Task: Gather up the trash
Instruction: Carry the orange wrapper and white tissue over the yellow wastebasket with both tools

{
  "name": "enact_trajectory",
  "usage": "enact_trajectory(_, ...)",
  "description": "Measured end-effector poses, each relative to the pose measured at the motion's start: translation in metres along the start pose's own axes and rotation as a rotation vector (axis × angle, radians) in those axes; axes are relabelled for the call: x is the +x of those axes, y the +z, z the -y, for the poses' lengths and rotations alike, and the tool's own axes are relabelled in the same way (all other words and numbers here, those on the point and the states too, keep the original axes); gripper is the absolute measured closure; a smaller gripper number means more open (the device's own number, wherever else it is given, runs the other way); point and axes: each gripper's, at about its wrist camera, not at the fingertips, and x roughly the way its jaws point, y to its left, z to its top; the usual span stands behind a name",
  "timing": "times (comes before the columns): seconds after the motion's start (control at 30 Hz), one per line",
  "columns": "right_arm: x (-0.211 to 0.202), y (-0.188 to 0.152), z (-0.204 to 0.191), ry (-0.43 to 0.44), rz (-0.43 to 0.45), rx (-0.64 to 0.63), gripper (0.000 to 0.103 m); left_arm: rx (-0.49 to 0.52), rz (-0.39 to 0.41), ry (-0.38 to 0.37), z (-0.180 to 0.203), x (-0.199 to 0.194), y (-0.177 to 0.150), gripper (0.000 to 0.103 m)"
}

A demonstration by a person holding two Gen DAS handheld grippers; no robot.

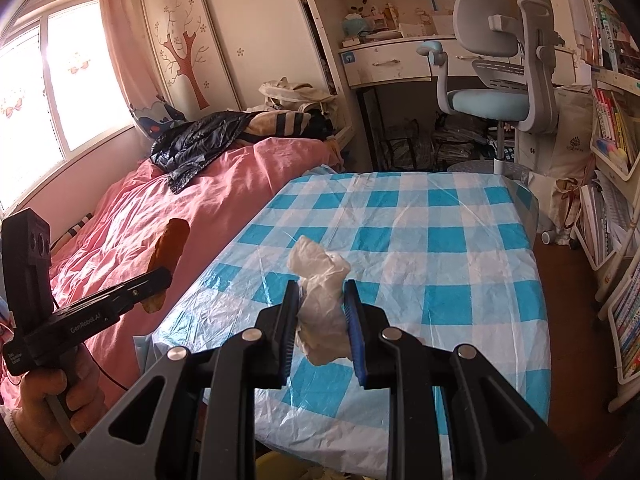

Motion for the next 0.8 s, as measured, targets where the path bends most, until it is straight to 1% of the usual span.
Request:
enact_trajectory(0.33, 0.003, -0.001, -0.007, -0.001, -0.02, -0.024, 0.078, -0.001, 0.003, -0.001, 0.0, -0.001, 0.0, 0.089)
enact_trajectory(0.57, 0.003, -0.003, -0.014, 0.007, -0.033, -0.05, 0.078, 0.004, 0.012, -0.026, 0.005, -0.008, 0.002, 0.089)
enact_trajectory(0.8, -0.003, -0.011, -0.031, 0.025, -0.043, -0.125, 0.078, -0.002, 0.0, -0.043, 0.006, -0.017, -0.017, 0.089)
